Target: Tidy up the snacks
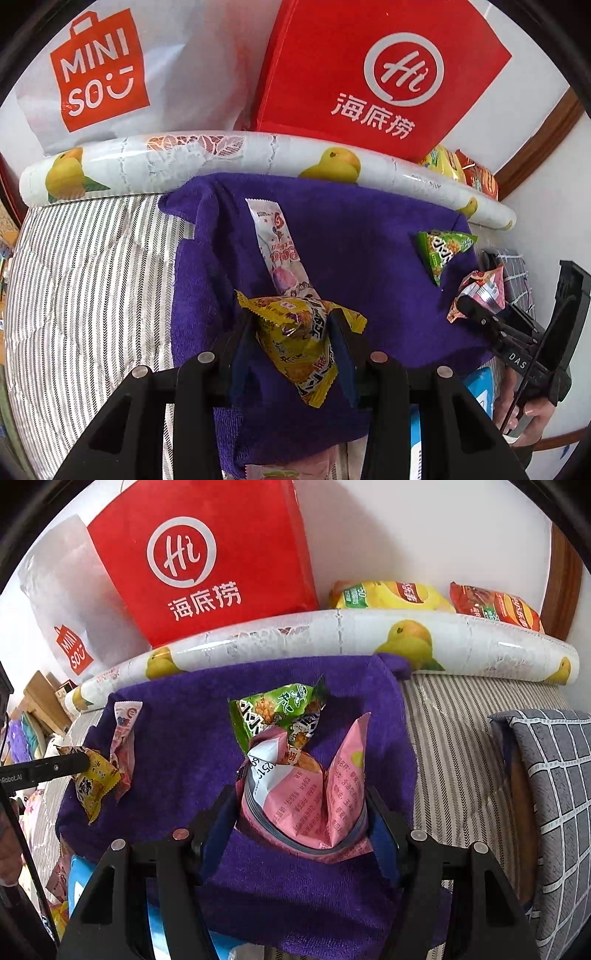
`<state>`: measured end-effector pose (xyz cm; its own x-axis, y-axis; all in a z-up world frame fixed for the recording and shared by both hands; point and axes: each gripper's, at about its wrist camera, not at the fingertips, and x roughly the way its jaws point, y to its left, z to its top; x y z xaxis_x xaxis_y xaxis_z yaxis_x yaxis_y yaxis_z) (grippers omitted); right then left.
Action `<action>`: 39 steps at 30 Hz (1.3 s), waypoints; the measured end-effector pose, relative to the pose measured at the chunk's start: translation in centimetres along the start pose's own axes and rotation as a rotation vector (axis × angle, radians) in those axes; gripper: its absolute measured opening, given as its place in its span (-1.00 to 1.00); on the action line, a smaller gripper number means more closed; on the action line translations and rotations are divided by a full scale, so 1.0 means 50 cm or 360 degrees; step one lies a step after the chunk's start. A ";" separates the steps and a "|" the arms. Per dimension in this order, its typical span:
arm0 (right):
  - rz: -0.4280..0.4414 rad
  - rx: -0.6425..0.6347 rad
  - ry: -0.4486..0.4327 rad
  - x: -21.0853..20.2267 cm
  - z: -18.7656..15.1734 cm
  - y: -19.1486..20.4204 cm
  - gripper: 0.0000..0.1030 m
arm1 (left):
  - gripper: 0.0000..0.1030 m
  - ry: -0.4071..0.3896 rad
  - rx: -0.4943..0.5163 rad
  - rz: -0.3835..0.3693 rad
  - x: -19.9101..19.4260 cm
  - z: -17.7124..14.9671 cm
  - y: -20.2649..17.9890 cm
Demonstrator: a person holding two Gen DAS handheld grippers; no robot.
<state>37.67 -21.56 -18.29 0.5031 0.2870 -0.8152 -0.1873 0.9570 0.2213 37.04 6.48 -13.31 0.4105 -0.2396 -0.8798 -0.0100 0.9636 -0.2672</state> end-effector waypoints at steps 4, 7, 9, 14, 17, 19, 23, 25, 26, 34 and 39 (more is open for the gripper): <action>-0.0009 -0.0005 0.0028 0.007 0.001 0.002 0.29 | -0.25 0.0023 0.0010 0.0003 0.007 -0.002 -0.003; -0.0005 -0.0005 0.0036 0.007 -0.001 0.004 0.30 | -0.25 0.0034 0.0029 0.0015 0.011 -0.005 -0.006; -0.0015 -0.0020 0.0042 0.008 -0.001 0.007 0.31 | -0.25 0.0042 0.0041 0.0021 0.013 -0.005 -0.007; -0.0037 -0.0054 0.0048 0.006 -0.001 0.014 0.40 | -0.25 0.0047 0.0057 0.0021 0.015 -0.004 -0.012; -0.0028 -0.0063 0.0028 -0.004 -0.002 0.017 0.54 | -0.20 0.0066 0.0066 0.0016 0.017 -0.004 -0.016; -0.0037 -0.0070 0.0014 -0.015 -0.002 0.020 0.64 | -0.01 0.0074 0.0085 0.0019 0.017 -0.004 -0.022; -0.0062 -0.0067 -0.0027 -0.041 -0.003 0.022 0.65 | 0.10 0.0038 0.0083 0.0023 -0.001 -0.008 -0.027; -0.0082 -0.0057 -0.0050 -0.058 -0.004 0.022 0.65 | 0.11 0.0028 0.0076 0.0014 -0.014 -0.011 -0.027; -0.0094 -0.0052 -0.0067 -0.070 -0.006 0.024 0.65 | 0.11 0.0019 0.0077 0.0009 -0.023 -0.013 -0.028; -0.0192 -0.0061 -0.0153 -0.168 -0.027 0.051 0.65 | 0.11 -0.0097 0.0079 0.0008 -0.122 -0.049 -0.029; -0.0236 -0.0054 -0.0197 -0.234 -0.060 0.079 0.66 | 0.12 -0.0191 0.0095 0.0032 -0.189 -0.090 -0.036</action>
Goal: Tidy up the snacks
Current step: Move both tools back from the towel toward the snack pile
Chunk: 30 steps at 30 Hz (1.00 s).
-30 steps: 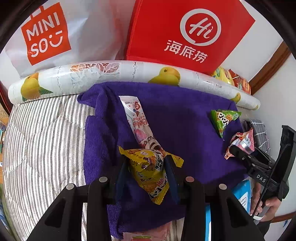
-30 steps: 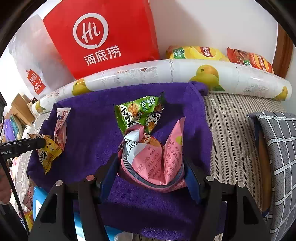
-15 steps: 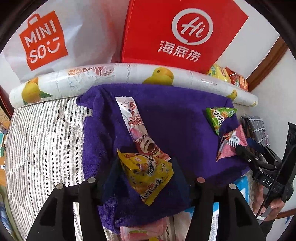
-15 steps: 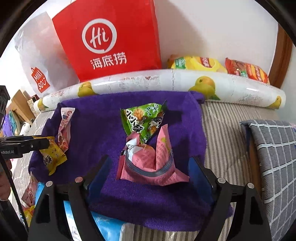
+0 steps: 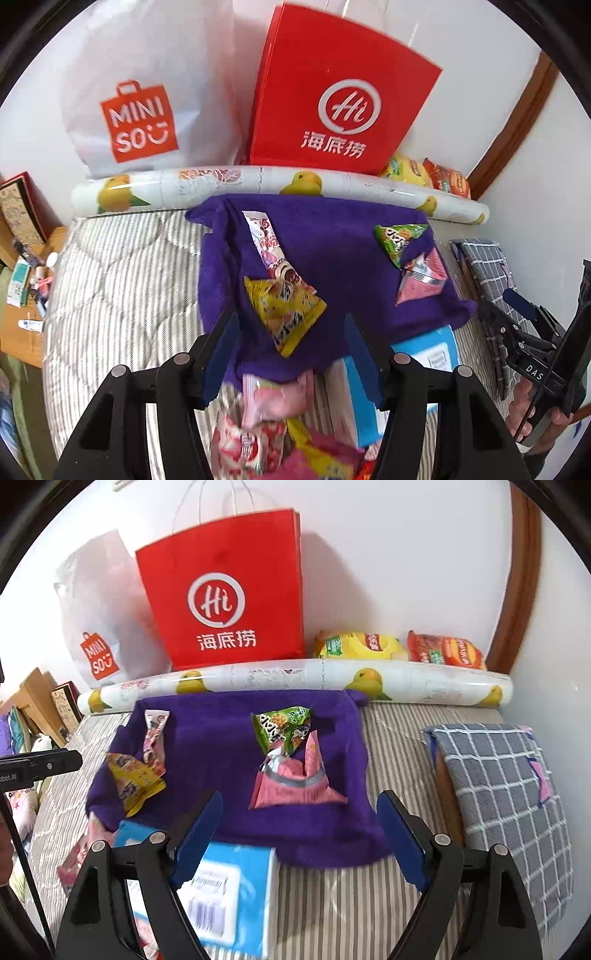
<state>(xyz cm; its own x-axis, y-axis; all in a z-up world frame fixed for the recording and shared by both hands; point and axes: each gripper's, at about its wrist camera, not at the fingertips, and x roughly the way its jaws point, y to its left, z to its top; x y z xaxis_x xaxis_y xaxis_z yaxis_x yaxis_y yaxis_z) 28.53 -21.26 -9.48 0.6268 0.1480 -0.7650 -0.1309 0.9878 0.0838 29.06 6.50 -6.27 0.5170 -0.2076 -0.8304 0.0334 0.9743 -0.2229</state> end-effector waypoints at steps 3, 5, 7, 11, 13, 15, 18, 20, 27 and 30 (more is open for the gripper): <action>-0.0014 0.0001 -0.0028 -0.040 -0.021 0.007 0.66 | 0.11 -0.0062 0.0022 0.0029 -0.039 -0.024 -0.007; -0.0031 -0.0013 -0.0069 -0.072 -0.038 0.013 0.66 | 0.11 -0.0109 0.0036 0.0023 -0.065 -0.040 -0.011; -0.0042 -0.0019 -0.0083 -0.097 -0.053 0.016 0.66 | 0.12 -0.0151 0.0033 0.0021 -0.090 -0.057 -0.011; -0.0014 0.0027 -0.0088 -0.140 -0.083 0.015 0.66 | 0.11 -0.0211 0.0034 0.0028 -0.126 -0.087 -0.012; -0.0025 0.0054 -0.0118 -0.160 -0.102 0.013 0.66 | 0.11 -0.0242 0.0034 0.0027 -0.146 -0.104 -0.010; 0.0038 0.0093 -0.0128 -0.176 -0.121 0.011 0.66 | 0.11 -0.0276 0.0040 0.0033 -0.167 -0.127 -0.008; 0.0133 0.0145 -0.0080 -0.184 -0.153 0.013 0.66 | 0.11 -0.0289 0.0026 0.0061 -0.181 -0.151 -0.003; 0.0125 0.0148 -0.0051 -0.182 -0.180 0.025 0.66 | 0.11 -0.0288 0.0020 0.0064 -0.189 -0.170 0.001; 0.0236 0.0117 0.0045 -0.159 -0.284 0.095 0.66 | 0.11 -0.0224 -0.0007 0.0101 -0.187 -0.223 0.020; 0.0246 0.0091 0.0086 -0.143 -0.323 0.131 0.66 | 0.11 -0.0205 -0.0020 0.0103 -0.181 -0.245 0.032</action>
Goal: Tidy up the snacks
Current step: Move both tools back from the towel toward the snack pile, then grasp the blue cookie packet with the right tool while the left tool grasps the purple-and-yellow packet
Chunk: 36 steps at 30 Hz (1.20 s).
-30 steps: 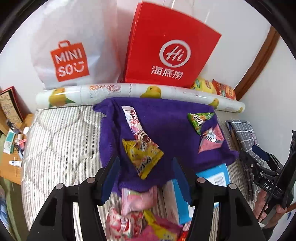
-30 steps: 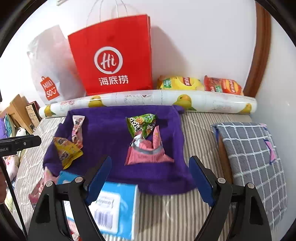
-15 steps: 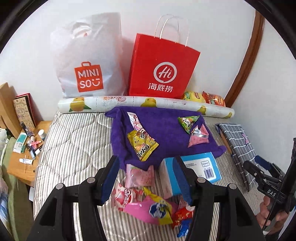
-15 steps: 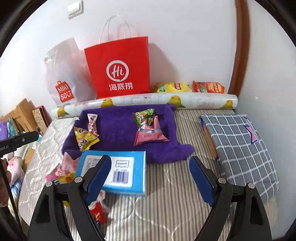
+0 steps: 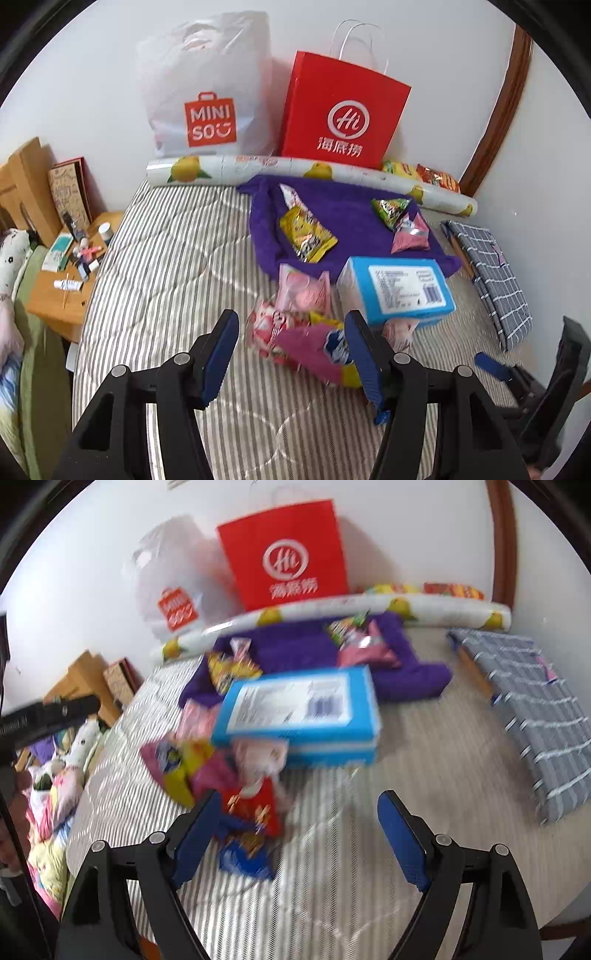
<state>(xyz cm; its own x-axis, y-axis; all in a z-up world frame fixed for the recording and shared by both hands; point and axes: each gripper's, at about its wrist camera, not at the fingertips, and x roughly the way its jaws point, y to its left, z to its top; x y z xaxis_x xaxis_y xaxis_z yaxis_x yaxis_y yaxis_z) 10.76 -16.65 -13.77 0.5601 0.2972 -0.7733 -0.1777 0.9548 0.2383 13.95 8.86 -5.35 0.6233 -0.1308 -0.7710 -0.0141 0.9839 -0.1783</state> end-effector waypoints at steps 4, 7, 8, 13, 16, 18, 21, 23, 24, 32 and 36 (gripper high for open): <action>0.0032 -0.0019 0.0043 0.028 -0.038 0.033 0.66 | 0.11 -0.0004 -0.0014 0.0012 0.003 -0.025 0.019; 0.0042 -0.0011 0.0074 0.047 -0.058 0.048 0.65 | 0.12 0.0020 -0.0035 0.0012 0.008 -0.038 0.038; 0.0040 -0.0013 0.0084 0.055 -0.063 0.054 0.64 | 0.12 0.0028 -0.0044 0.0007 0.010 -0.041 0.044; 0.0028 0.0002 0.0118 0.092 -0.078 0.066 0.48 | 0.35 0.0052 -0.0093 0.0010 0.020 -0.056 0.074; 0.0041 0.0023 0.0148 0.112 -0.084 0.067 0.33 | 0.35 0.0074 -0.0114 -0.0002 0.029 -0.064 0.088; 0.0013 -0.0004 0.0117 0.113 -0.084 0.073 0.29 | 0.35 0.0085 -0.0115 -0.0009 0.036 -0.066 0.092; -0.0020 -0.0065 0.0113 0.120 -0.080 0.083 -0.03 | 0.35 0.0106 -0.0109 -0.0029 0.045 -0.069 0.089; -0.0016 -0.0103 0.0125 0.119 -0.078 0.085 -0.16 | 0.35 0.0113 -0.0101 -0.0045 0.050 -0.070 0.081; -0.0002 -0.0112 0.0127 0.117 -0.078 0.084 -0.19 | 0.35 0.0116 -0.0098 -0.0057 0.052 -0.070 0.076; -0.0003 -0.0104 0.0082 0.070 -0.079 0.043 -0.26 | 0.49 0.0155 -0.0096 -0.0184 0.092 -0.068 0.016; -0.0023 -0.0089 0.0038 0.042 -0.079 0.011 -0.26 | 0.49 0.0195 -0.0138 -0.0226 0.122 -0.072 -0.008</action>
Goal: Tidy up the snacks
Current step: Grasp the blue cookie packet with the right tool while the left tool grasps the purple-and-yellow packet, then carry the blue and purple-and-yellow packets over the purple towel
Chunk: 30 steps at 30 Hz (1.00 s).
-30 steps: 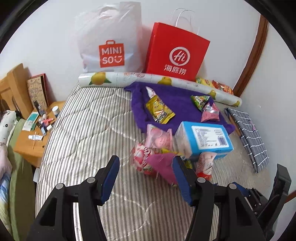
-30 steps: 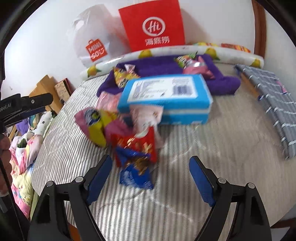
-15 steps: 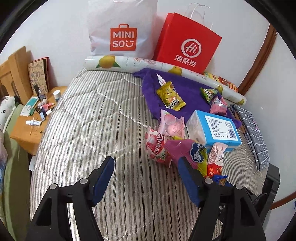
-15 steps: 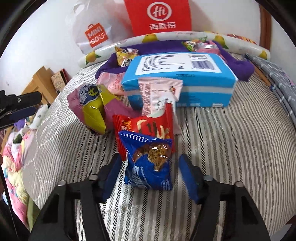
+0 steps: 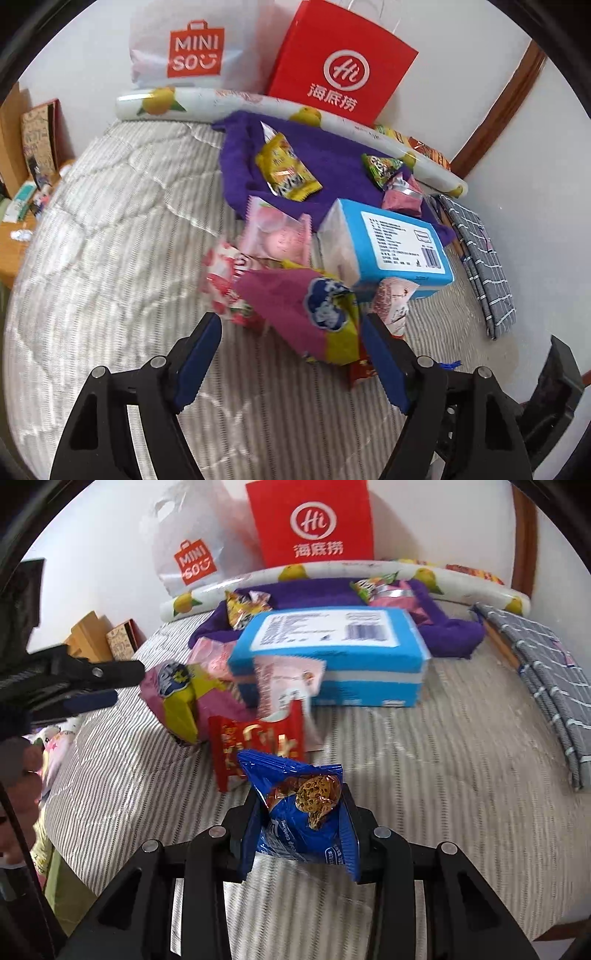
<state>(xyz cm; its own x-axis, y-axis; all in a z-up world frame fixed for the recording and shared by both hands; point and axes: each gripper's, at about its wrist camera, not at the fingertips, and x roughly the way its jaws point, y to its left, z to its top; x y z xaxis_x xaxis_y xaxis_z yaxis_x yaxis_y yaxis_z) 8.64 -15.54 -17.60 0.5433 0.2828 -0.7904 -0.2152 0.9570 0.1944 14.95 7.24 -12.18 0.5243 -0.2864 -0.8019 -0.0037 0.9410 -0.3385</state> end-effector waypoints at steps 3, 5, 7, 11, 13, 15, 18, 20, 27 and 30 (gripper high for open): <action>-0.0029 0.0027 -0.0027 -0.016 -0.003 -0.030 -0.26 | 0.49 0.0013 -0.0023 -0.0004 0.022 0.000 -0.006; -0.0031 0.0054 -0.0029 -0.021 -0.005 -0.050 -0.26 | 0.49 0.0007 -0.0044 -0.0002 0.034 0.000 -0.005; -0.0034 0.0069 -0.0032 -0.022 -0.006 -0.064 -0.26 | 0.49 0.0015 -0.0071 -0.0005 0.044 0.003 0.000; -0.0045 0.0083 -0.0037 -0.022 -0.007 -0.088 -0.26 | 0.49 0.0030 -0.0120 -0.0022 0.061 0.009 0.003; -0.0041 0.0100 -0.0032 -0.018 -0.006 -0.098 -0.26 | 0.49 0.0047 -0.0107 -0.0015 0.070 0.012 -0.001; -0.0033 0.0117 -0.0017 -0.011 -0.007 -0.106 -0.26 | 0.49 0.0064 -0.0110 -0.0020 0.079 0.014 -0.003; -0.0037 0.0129 -0.0004 -0.005 -0.008 -0.115 -0.26 | 0.47 0.0073 -0.0128 -0.0045 0.087 0.017 -0.004; -0.0042 0.0131 0.0001 -0.003 -0.009 -0.119 -0.26 | 0.46 0.0072 -0.0128 -0.0040 0.091 0.016 -0.005; -0.0063 0.0146 0.0003 -0.009 -0.012 -0.133 -0.26 | 0.29 0.0062 -0.0141 -0.0059 0.085 0.014 0.002; -0.0067 0.0148 -0.0002 -0.015 -0.015 -0.133 -0.26 | 0.27 0.0041 -0.0121 -0.0036 0.073 0.011 0.000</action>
<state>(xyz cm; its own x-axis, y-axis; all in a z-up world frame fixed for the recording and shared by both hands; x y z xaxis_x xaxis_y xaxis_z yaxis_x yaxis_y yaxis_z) 9.02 -22.17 -18.73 0.5514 0.2423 -0.7983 -0.1158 0.9699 0.2144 17.36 6.30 -14.85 0.5029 -0.3130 -0.8056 -0.0573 0.9180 -0.3925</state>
